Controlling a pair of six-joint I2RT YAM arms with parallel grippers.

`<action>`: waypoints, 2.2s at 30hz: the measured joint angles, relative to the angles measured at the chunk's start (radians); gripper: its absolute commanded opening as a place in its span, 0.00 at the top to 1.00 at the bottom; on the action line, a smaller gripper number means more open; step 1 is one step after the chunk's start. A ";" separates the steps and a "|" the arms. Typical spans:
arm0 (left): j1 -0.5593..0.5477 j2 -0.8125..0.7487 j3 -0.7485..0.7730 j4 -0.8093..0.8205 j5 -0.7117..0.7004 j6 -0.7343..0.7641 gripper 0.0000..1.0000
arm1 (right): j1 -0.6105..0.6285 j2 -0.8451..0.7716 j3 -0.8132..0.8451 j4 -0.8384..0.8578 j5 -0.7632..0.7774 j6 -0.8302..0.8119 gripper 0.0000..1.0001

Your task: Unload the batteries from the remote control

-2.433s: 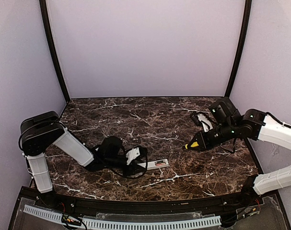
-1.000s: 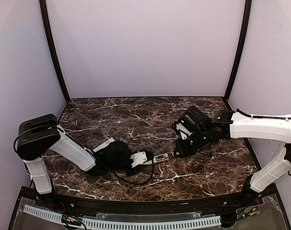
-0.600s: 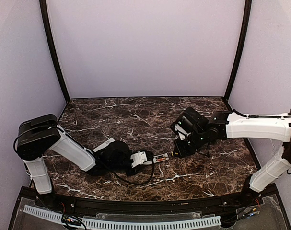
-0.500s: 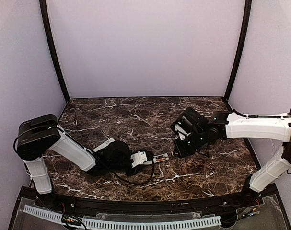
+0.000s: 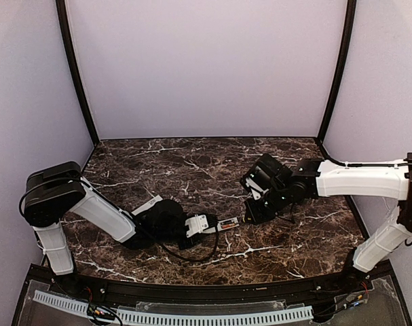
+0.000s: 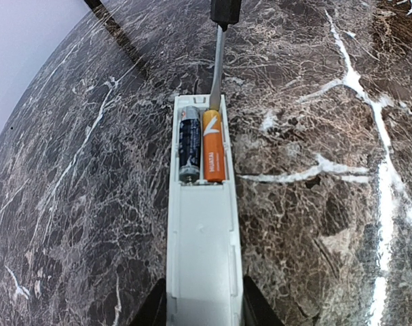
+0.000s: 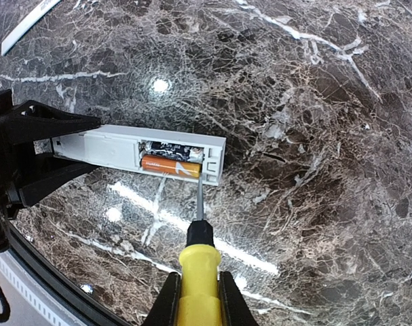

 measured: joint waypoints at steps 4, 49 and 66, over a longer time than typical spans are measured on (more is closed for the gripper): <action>0.000 0.000 0.002 -0.003 0.000 0.000 1.00 | 0.000 0.006 0.000 0.003 0.000 -0.002 1.00; 0.012 -0.009 0.002 -0.042 -0.007 -0.013 1.00 | -0.099 -0.062 -0.188 0.286 -0.198 -0.066 1.00; 0.026 -0.023 -0.002 -0.066 -0.035 -0.017 1.00 | -0.163 -0.045 -0.257 0.443 -0.320 -0.100 1.00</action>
